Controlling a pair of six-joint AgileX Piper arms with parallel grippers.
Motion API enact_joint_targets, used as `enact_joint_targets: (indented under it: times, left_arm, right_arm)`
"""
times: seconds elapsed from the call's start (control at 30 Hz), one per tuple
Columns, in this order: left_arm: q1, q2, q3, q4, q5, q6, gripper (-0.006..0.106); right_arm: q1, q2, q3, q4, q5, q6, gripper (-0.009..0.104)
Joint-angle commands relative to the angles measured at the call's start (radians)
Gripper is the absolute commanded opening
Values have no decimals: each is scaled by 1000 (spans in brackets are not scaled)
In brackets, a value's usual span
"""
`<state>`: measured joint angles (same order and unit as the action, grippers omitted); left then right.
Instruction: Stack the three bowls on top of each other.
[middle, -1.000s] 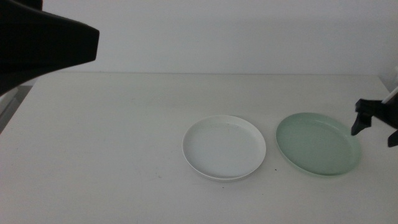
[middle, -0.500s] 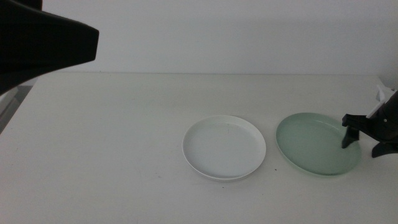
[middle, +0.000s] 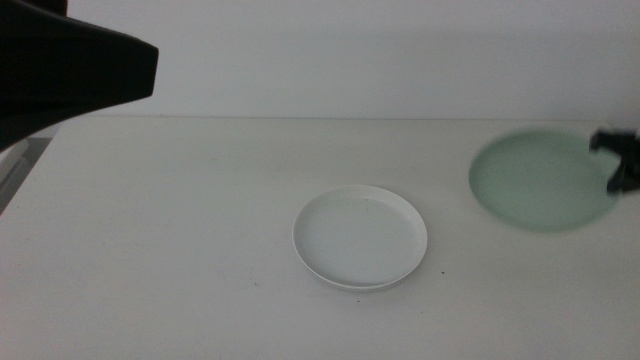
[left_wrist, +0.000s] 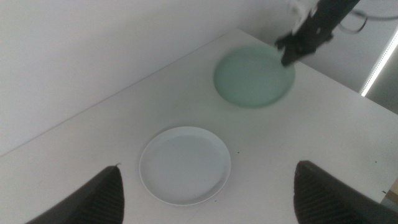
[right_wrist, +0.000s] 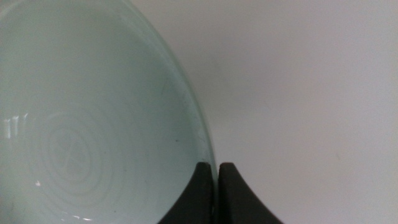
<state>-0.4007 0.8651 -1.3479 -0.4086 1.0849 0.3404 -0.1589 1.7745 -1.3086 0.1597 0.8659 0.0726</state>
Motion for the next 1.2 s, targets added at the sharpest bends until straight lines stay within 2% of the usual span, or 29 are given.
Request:
enact_joint_targets:
  times: [0.0, 0.27, 0.5, 0.63, 1.0, 1.1, 1.17]
  left_arm:
    - [0, -4, 1, -8, -14, 0, 94]
    - [0, -4, 1, -8, -14, 0, 94]
    - [0, -4, 1, -8, -16, 0, 94]
    - [0, -4, 1, -8, -16, 0, 94]
    - [0, -4, 1, -8, -19, 0, 94]
    - [0, -4, 1, -8, -21, 0, 94]
    - [0, -4, 1, -8, -21, 0, 94]
  right_arm:
    - [33, -70, -35, 47, 3, -5, -3]
    - [307, -37, -120, 158, -6, -12, -3]
    - [465, 84, -133, 161, -33, 22, -3]
    - [508, 145, -133, 161, -65, 24, -3]
    - [508, 192, -133, 157, -72, 24, -3]
    - [508, 192, -133, 155, -63, 24, 5]
    - [508, 192, -133, 135, -57, 24, 13]
